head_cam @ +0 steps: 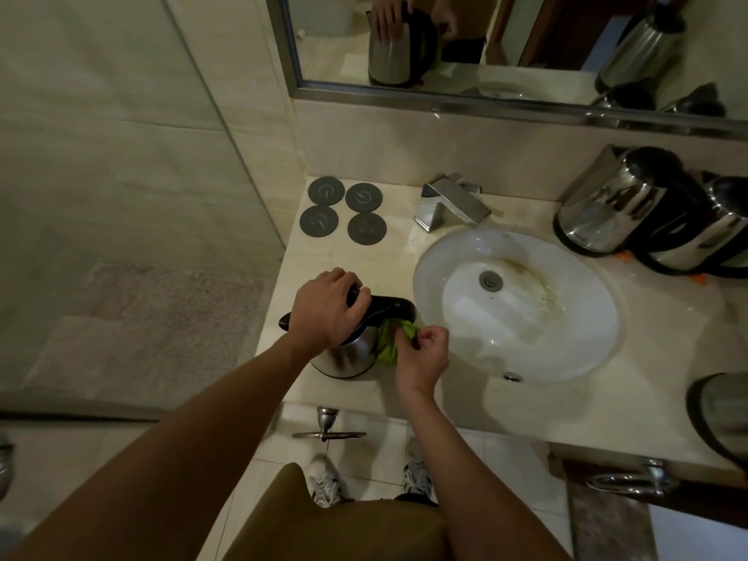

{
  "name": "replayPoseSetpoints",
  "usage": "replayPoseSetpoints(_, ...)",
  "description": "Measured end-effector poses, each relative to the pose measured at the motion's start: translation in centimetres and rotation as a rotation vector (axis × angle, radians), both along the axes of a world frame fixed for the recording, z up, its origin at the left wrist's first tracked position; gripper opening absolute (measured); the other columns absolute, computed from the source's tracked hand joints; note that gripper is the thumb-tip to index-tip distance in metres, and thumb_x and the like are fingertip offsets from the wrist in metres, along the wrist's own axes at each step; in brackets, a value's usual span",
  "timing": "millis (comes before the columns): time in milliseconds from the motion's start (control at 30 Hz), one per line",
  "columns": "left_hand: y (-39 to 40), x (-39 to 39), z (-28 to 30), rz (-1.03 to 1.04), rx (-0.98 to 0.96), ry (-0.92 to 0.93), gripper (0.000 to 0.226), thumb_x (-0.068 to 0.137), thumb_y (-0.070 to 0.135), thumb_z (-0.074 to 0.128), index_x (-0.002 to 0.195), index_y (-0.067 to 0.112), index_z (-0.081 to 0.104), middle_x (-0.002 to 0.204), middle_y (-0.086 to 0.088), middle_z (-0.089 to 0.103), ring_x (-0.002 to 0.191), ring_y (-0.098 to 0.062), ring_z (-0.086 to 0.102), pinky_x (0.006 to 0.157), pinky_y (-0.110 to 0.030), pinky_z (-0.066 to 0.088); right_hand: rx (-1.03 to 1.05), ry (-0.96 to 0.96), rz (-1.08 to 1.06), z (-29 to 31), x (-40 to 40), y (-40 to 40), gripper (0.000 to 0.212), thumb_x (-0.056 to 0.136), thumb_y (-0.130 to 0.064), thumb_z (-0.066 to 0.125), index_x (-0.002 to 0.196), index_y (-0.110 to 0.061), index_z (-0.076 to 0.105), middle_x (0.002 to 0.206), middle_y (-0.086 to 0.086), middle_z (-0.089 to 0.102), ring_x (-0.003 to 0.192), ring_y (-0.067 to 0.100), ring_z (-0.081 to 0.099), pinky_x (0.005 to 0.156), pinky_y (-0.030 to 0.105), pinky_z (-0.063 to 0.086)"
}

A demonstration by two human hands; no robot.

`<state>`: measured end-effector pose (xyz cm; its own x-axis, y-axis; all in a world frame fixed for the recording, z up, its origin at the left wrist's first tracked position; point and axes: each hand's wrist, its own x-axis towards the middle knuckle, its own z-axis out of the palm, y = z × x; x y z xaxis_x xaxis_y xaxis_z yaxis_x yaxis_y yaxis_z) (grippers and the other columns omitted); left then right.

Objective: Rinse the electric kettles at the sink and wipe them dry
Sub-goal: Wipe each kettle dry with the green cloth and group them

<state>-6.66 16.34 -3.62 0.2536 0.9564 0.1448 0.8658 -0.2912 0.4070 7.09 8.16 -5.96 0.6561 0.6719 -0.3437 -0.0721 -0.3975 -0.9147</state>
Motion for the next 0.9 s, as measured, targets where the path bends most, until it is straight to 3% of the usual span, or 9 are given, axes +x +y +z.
replayPoseSetpoints(100, 0.0, 0.0, 0.0, -0.004, -0.007, -0.003, 0.044, 0.091, 0.051, 0.034, 0.089, 0.020, 0.066, 0.084, 0.004, 0.062, 0.074, -0.015, 0.055, 0.062, -0.034, 0.048, -0.180, 0.022, -0.036, -0.9, 0.0, 1.0, 0.024, 0.082, -0.002, 0.074, 0.085, -0.006, 0.051, 0.077, 0.005, 0.056, 0.070, 0.022, 0.052, 0.052, 0.015, 0.039)
replayPoseSetpoints(167, 0.0, 0.0, 0.1, -0.003, -0.008, -0.006, 0.045, 0.091, 0.051, 0.034, 0.090, 0.020, 0.066, 0.085, 0.004, 0.062, 0.074, -0.015, 0.055, 0.063, -0.034, 0.048, -0.351, 0.085, -0.038, -1.8, 0.3, 1.2, 0.018, 0.084, -0.009, 0.073, 0.087, -0.005, 0.056, 0.087, 0.009, 0.059, 0.078, 0.024, 0.053, 0.062, 0.025, 0.040)
replayPoseSetpoints(233, -0.1, 0.0, 0.1, 0.000, -0.003, -0.006, 0.044, 0.091, 0.050, 0.034, 0.090, 0.020, 0.066, 0.085, 0.004, 0.062, 0.074, -0.015, 0.055, 0.062, -0.034, 0.048, -0.414, 0.171, -0.042, -2.3, 0.5, 1.0, 0.018, 0.085, -0.014, 0.074, 0.092, -0.004, 0.061, 0.088, 0.009, 0.059, 0.079, 0.024, 0.052, 0.067, 0.027, 0.040)
replayPoseSetpoints(400, 0.0, 0.0, 0.1, -0.001, -0.004, -0.003, 0.045, 0.091, 0.051, 0.034, 0.090, 0.020, 0.066, 0.085, 0.004, 0.062, 0.074, -0.015, 0.055, 0.062, -0.032, 0.047, -0.203, 0.180, -0.114, -1.4, -0.8, 0.6, 0.031, 0.080, -0.005, 0.076, 0.069, -0.013, 0.048, 0.069, 0.004, 0.054, 0.065, 0.020, 0.048, 0.049, 0.019, 0.040)
replayPoseSetpoints(500, 0.0, 0.0, 0.0, -0.004, -0.007, 0.001, 0.044, 0.091, 0.051, 0.034, 0.090, 0.020, 0.066, 0.084, 0.004, 0.062, 0.073, -0.015, 0.054, 0.061, -0.032, 0.047, -0.043, 0.191, -0.133, -0.5, -1.3, 0.6, 0.037, 0.078, 0.000, 0.075, 0.065, -0.015, 0.045, 0.068, 0.006, 0.054, 0.062, 0.016, 0.046, 0.056, 0.024, 0.044)
replayPoseSetpoints(600, 0.0, 0.0, 0.0, -0.003, -0.012, 0.003, 0.046, 0.092, 0.052, 0.033, 0.090, 0.020, 0.066, 0.084, 0.004, 0.062, 0.073, -0.014, 0.054, 0.062, -0.033, 0.047, -0.056, 0.212, -0.102, -0.6, -1.3, 0.6, 0.038, 0.081, -0.001, 0.073, 0.064, -0.015, 0.042, 0.066, 0.003, 0.050, 0.058, 0.012, 0.041, 0.054, 0.024, 0.040)
replayPoseSetpoints(767, -0.1, 0.1, 0.2, -0.007, -0.003, 0.007, 0.048, 0.091, 0.052, 0.032, 0.090, 0.019, 0.067, 0.085, 0.003, 0.062, 0.073, -0.015, 0.054, 0.061, -0.032, 0.046, -0.283, 0.260, -0.030, -1.6, -0.1, 1.1, 0.037, 0.086, -0.010, 0.071, 0.063, -0.016, 0.042, 0.070, 0.004, 0.051, 0.063, 0.017, 0.038, 0.050, 0.027, 0.033)
replayPoseSetpoints(900, -0.1, 0.1, 0.1, 0.000, -0.001, 0.006, 0.046, 0.091, 0.051, 0.034, 0.091, 0.020, 0.067, 0.085, 0.004, 0.063, 0.074, -0.014, 0.055, 0.061, -0.031, 0.046, -0.088, 0.266, -0.049, -0.3, -0.9, 0.3, 0.040, 0.084, -0.007, 0.073, 0.065, -0.015, 0.039, 0.063, -0.002, 0.046, 0.058, 0.011, 0.038, 0.047, 0.019, 0.036)
